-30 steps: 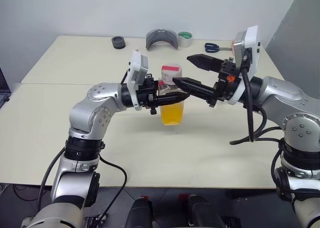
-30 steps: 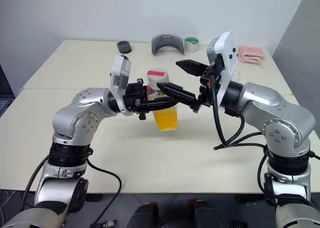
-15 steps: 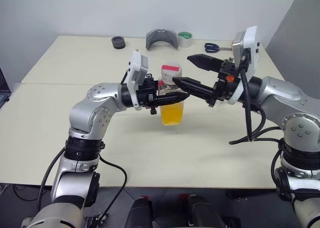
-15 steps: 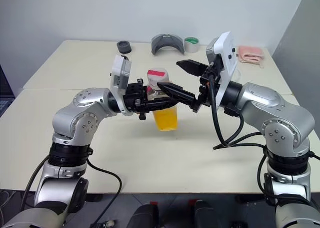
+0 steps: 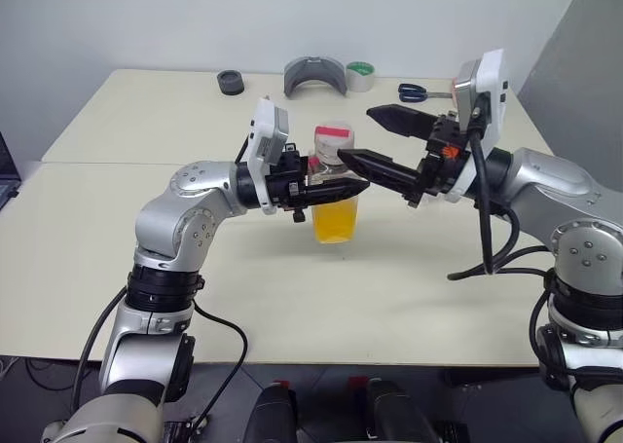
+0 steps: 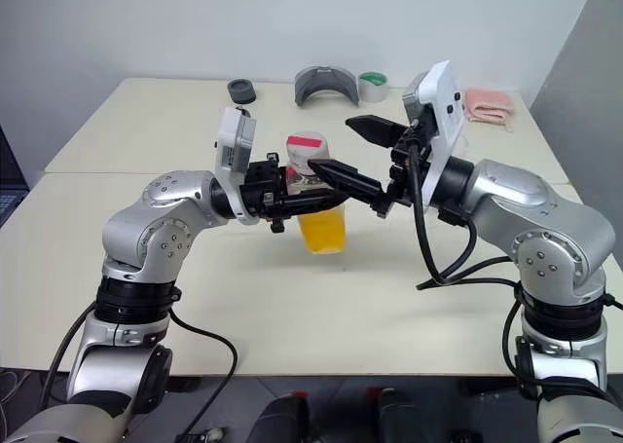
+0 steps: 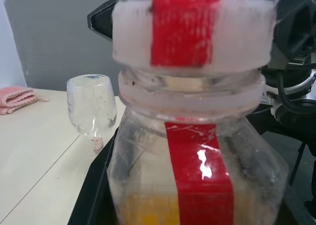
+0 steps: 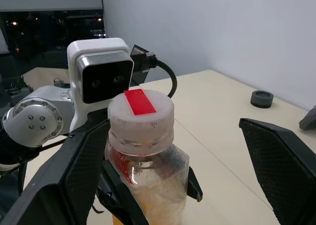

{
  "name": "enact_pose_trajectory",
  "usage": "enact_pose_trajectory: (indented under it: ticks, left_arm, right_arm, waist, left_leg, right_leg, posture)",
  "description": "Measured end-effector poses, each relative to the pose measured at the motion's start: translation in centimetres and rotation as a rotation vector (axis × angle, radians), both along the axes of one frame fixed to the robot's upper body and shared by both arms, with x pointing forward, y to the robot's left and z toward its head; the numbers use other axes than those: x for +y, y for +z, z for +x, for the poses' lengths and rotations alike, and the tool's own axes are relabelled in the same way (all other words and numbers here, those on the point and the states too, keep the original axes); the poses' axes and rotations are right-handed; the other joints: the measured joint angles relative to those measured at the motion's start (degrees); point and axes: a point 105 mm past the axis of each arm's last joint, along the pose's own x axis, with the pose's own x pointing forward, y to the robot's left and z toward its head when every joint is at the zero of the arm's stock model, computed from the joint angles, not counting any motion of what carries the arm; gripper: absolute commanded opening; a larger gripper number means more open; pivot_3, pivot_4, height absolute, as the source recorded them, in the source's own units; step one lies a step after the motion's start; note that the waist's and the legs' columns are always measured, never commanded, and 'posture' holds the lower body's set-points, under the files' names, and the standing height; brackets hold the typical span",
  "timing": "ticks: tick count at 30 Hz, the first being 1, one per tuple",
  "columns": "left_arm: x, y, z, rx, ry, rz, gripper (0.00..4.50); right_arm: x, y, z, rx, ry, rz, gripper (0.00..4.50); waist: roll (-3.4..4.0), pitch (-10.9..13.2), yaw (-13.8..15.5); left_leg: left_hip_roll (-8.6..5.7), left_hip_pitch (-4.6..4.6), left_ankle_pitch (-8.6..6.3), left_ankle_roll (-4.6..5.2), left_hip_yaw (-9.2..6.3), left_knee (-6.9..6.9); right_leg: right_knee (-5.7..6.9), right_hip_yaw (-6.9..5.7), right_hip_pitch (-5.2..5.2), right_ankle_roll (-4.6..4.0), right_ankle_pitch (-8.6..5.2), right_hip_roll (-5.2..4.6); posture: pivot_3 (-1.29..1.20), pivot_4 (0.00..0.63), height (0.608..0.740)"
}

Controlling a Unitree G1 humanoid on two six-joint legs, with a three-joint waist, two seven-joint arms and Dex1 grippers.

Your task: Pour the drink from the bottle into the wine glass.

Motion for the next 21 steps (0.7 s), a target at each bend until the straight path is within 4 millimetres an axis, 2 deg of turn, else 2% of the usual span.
enact_pose_trajectory:
  ticks: [21]
  left_arm:
    - [0.00, 0.01, 0.10, 0.001, 0.010, -0.002, 1.82]
  right_arm:
    - [-0.36, -0.08, 0.12, 0.005, -0.020, -0.008, 4.45]
  waist:
    - [0.00, 0.0, 0.0]
  left_leg:
    - [0.00, 0.00, 0.00, 0.00, 0.00, 0.00]
  right_leg:
    - [0.00, 0.01, 0.00, 0.00, 0.00, 0.00]
  posture:
    - [0.00, 0.150, 0.740]
